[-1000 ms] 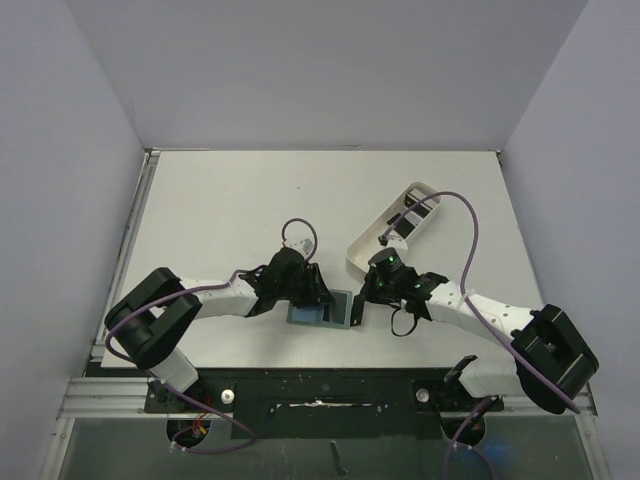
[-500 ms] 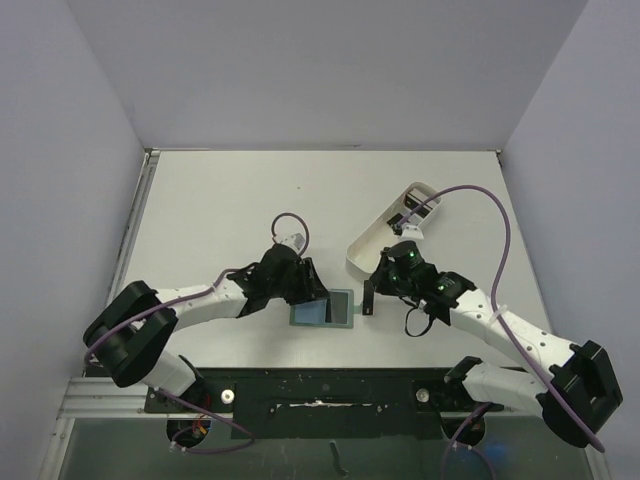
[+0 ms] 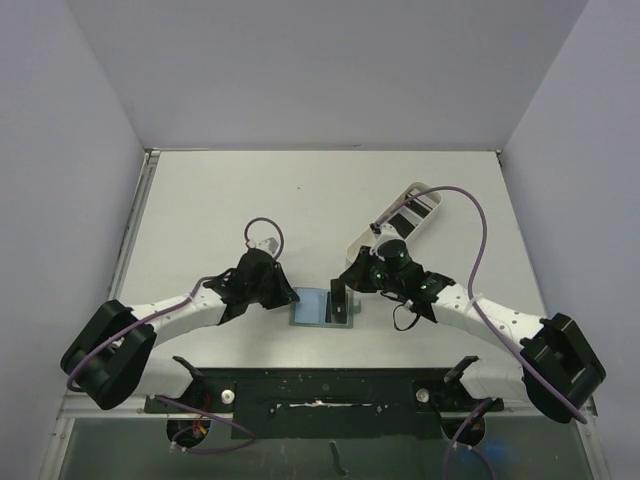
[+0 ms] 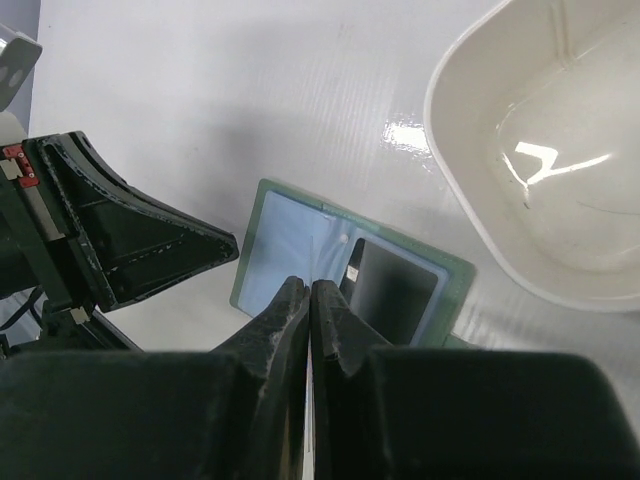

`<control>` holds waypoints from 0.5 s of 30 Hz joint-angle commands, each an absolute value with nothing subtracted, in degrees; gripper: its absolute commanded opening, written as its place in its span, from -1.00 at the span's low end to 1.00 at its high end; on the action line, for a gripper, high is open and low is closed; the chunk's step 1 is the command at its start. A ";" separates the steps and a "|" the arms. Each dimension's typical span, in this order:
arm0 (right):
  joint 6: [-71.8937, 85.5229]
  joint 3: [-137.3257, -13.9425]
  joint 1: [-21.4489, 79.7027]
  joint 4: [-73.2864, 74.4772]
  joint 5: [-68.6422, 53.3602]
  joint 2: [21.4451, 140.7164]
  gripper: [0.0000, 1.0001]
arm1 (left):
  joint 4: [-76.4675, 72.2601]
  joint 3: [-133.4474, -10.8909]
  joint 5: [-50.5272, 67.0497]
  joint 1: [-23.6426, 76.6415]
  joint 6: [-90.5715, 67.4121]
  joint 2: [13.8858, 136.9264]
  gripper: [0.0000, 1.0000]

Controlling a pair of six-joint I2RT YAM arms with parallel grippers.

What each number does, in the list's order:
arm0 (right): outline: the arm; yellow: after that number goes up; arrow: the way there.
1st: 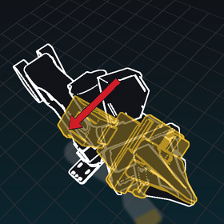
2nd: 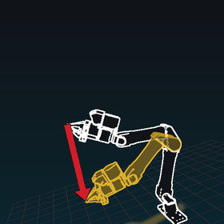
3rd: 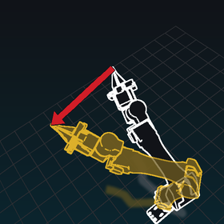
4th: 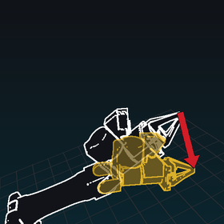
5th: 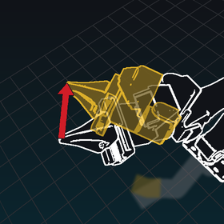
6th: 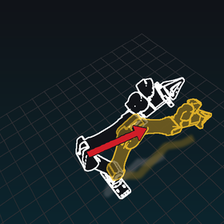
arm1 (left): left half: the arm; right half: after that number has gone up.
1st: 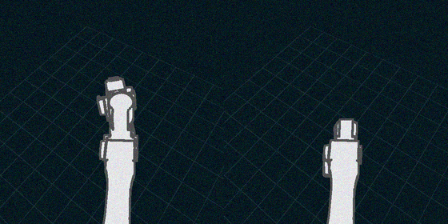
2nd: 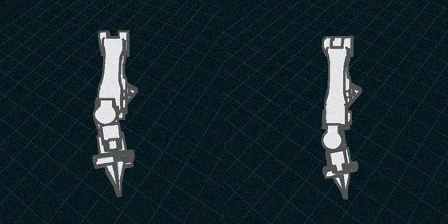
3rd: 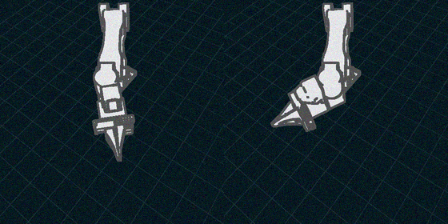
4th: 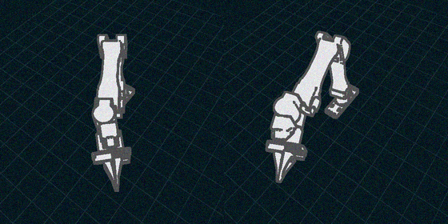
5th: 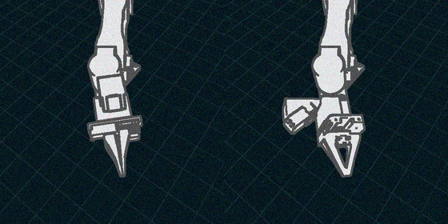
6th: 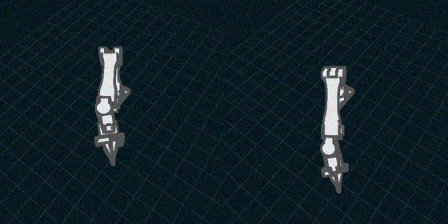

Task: Put the credit cards into the card holder
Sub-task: Insert the credit card into the card holder.

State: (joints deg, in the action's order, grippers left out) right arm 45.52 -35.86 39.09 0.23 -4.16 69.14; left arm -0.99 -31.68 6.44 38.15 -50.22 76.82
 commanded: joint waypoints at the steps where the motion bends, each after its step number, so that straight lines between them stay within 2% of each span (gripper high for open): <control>1: 46.33 -37.58 39.29 -8.67 -8.23 72.63 -1.00 | -1.76 -31.10 7.27 37.61 -48.24 75.56 -1.00; 15: 49.84 -35.71 37.98 -16.87 -9.15 79.83 -1.00 | -4.20 -28.73 8.35 37.34 -47.93 77.94 -1.00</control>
State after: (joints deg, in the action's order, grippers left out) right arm 48.42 -35.88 38.63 -10.33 -9.17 79.50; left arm -0.73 -29.12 7.14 37.65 -48.60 77.34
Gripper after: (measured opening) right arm 0.026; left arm 0.007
